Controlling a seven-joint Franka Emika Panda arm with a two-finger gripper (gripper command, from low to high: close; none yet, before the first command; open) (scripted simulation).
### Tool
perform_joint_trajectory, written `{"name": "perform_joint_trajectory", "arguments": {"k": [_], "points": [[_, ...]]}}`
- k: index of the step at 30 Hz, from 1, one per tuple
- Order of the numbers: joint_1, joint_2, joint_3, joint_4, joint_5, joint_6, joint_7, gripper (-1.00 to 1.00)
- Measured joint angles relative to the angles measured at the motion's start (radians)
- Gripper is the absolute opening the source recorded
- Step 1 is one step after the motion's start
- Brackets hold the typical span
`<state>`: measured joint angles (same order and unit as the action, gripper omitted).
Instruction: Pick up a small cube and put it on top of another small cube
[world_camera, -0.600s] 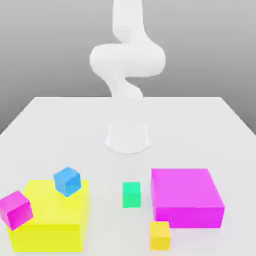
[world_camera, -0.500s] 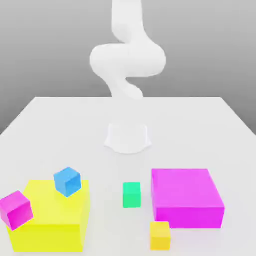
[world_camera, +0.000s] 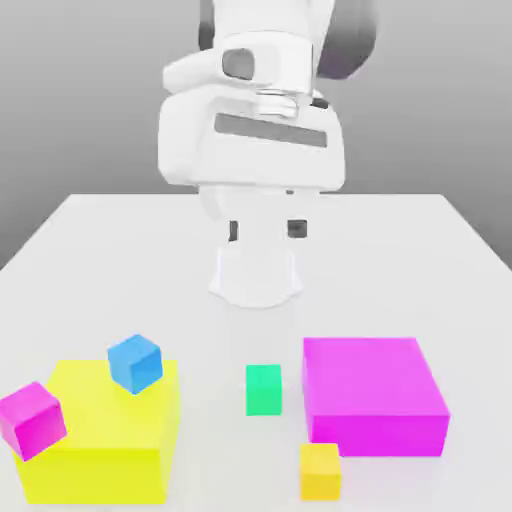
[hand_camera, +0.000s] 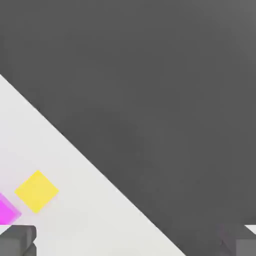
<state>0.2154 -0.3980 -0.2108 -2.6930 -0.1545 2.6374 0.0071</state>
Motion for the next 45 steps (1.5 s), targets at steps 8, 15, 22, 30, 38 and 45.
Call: {"name": "perform_joint_trajectory", "arguments": {"k": [8, 15, 22, 30, 38, 45], "points": [[0.079, 0.157, -0.095, -0.152, -0.024, 0.133, -0.336, 0.0], [0.154, 0.306, -0.164, -0.277, 0.022, 0.258, -0.658, 0.0], [-0.028, 0.557, 0.129, -0.244, 0.402, 0.457, -0.952, 0.0], [-0.125, 0.633, 0.225, -0.23, 0.412, 0.519, -0.963, -1.0], [-0.057, 0.391, 0.082, -0.278, 0.166, 0.325, -0.784, -1.0], [-0.15, 0.346, 0.051, -0.131, 0.168, 0.127, -0.615, -1.0]]}}
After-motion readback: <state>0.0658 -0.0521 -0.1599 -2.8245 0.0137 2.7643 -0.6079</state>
